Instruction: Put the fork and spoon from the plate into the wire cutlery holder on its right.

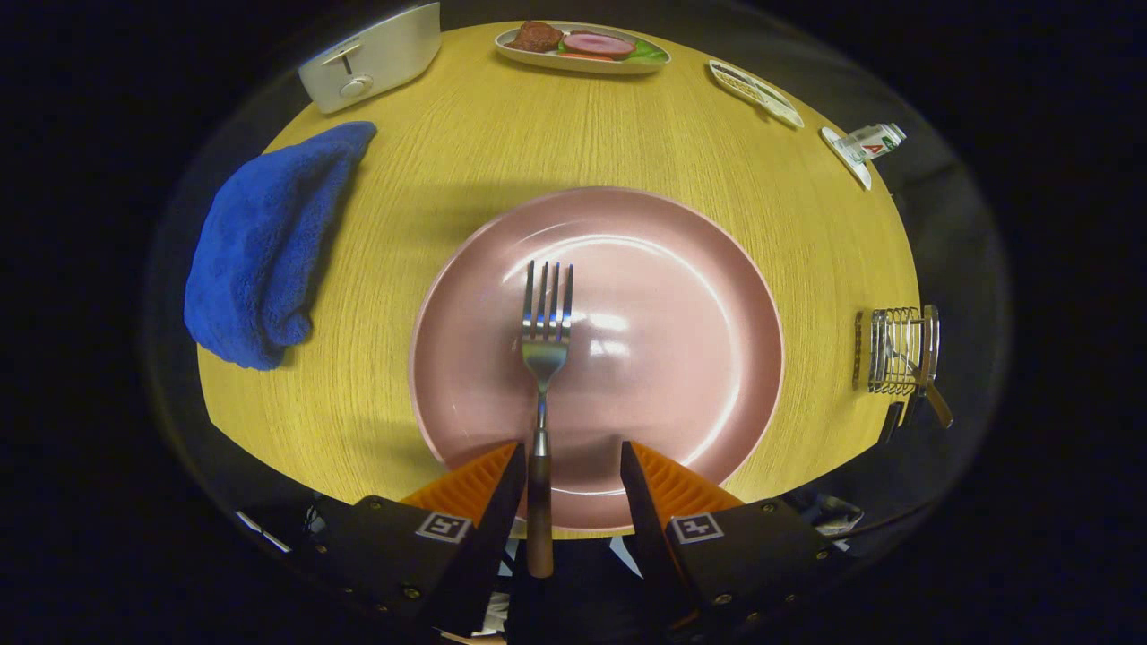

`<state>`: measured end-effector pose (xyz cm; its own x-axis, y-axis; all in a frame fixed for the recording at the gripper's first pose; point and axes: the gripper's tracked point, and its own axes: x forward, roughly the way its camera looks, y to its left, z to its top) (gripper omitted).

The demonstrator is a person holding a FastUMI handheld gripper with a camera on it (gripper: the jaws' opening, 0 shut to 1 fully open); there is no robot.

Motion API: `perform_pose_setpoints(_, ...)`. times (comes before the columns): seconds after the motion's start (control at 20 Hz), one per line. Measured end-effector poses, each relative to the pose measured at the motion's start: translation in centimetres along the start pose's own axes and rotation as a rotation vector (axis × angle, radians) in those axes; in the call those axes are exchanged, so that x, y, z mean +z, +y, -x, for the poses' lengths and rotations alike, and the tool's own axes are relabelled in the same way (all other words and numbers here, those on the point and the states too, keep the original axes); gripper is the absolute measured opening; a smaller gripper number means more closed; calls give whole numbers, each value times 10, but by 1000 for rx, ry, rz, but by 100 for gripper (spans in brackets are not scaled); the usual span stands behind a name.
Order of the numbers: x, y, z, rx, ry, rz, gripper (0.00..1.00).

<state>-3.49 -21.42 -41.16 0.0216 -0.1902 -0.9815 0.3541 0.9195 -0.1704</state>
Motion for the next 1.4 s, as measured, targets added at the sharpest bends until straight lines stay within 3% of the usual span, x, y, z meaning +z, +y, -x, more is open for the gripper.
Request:
perform_pose_setpoints(0.1, -1, 3, 0, 4, 5, 11, 39)
perform_pose_setpoints(0.2, -1, -1, -2, -16, 11, 35, 39)
perform_pose_setpoints(0.3, -5, -1, -4, -24, 26, 51, 15)
perform_pose_setpoints(0.4, -5, 1, -16, -26, 21, 58, 15)
perform_pose_setpoints(0.45, -3, -1, -4, -14, 25, 71, 6)
perform_pose_setpoints(0.85, 0, -2, 6, 11, 2, 10, 6)
perform_pose_setpoints(1.4, 20, -58, 40, -59, -39, -87, 6)
